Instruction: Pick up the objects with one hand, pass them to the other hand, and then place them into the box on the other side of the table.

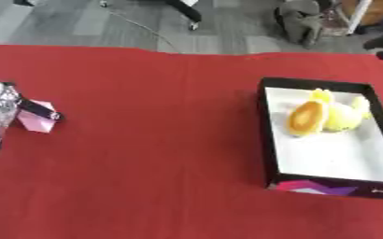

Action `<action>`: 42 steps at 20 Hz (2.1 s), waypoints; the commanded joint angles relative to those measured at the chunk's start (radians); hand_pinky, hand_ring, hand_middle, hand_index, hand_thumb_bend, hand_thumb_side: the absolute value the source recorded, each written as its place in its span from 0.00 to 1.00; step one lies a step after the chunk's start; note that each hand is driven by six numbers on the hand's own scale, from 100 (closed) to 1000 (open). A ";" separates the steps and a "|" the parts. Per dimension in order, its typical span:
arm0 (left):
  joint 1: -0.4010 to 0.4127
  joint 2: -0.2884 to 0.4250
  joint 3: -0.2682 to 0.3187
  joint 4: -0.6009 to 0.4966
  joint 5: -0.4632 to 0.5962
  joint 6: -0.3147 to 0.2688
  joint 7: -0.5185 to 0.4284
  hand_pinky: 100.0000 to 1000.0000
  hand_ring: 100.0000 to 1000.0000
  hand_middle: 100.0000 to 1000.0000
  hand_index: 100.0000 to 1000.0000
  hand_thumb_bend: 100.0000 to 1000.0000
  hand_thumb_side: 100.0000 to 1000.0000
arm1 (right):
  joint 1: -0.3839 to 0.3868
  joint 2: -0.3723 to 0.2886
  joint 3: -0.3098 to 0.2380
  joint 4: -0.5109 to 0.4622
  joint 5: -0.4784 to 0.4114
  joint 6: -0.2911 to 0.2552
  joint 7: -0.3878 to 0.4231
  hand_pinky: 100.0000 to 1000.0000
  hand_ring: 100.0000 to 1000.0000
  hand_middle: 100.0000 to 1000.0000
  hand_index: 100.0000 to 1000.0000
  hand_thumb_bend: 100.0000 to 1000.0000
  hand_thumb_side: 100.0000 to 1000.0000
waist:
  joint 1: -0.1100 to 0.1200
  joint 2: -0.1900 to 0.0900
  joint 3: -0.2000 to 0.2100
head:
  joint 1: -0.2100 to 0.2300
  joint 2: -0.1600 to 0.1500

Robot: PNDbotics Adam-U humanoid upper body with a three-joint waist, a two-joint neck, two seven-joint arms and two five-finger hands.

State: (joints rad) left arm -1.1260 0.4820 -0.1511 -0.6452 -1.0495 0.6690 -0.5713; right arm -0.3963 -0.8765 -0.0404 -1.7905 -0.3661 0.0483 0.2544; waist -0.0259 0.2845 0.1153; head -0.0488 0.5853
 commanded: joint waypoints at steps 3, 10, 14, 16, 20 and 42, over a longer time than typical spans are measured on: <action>-0.019 0.008 0.000 -0.013 -0.024 0.238 -0.247 0.92 0.89 0.78 0.68 0.42 0.39 | -0.014 -0.026 -0.006 0.002 0.000 -0.002 0.010 1.00 1.00 0.78 1.00 0.00 0.54 | 0.001 -0.019 -0.003 | 0.005 -0.011; -0.019 0.002 0.002 -0.015 -0.027 0.238 -0.236 0.90 0.87 0.74 0.59 0.00 0.17 | -0.015 -0.025 -0.007 0.014 0.001 -0.006 0.013 1.00 1.00 0.79 1.00 0.00 0.54 | 0.001 -0.021 -0.004 | 0.007 -0.007; -0.025 0.003 0.007 -0.034 -0.019 0.238 -0.221 0.89 0.84 0.72 0.55 0.00 0.12 | -0.012 -0.026 -0.008 0.020 -0.001 -0.009 0.013 1.00 1.00 0.79 1.00 0.00 0.54 | 0.000 -0.026 -0.002 | 0.006 -0.005; -0.025 0.006 0.008 -0.047 -0.008 0.238 -0.211 0.89 0.84 0.72 0.55 0.00 0.12 | -0.012 -0.026 -0.008 0.022 -0.002 -0.010 0.013 1.00 1.00 0.79 1.00 0.00 0.54 | 0.000 -0.027 -0.002 | 0.006 -0.005; -0.057 0.007 0.002 -0.084 0.025 0.223 -0.180 0.82 0.76 0.66 0.52 0.00 0.16 | -0.010 -0.026 -0.011 0.022 -0.012 -0.012 0.011 1.00 1.00 0.79 1.00 0.00 0.53 | -0.002 -0.038 -0.001 | 0.004 0.007; 0.074 0.026 -0.136 -0.682 0.394 0.000 0.157 0.66 0.54 0.49 0.50 0.00 0.42 | -0.027 -0.013 -0.004 -0.060 -0.040 -0.052 0.013 1.00 1.00 0.81 1.00 0.00 0.56 | -0.024 -0.070 0.015 | -0.056 0.006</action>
State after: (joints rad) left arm -1.0367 0.4946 -0.2839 -1.2816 -0.6758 0.6781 -0.4265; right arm -0.4081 -0.8695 -0.0396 -1.8294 -0.4093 -0.0047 0.2562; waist -0.0515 0.2388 0.1305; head -0.0965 0.5961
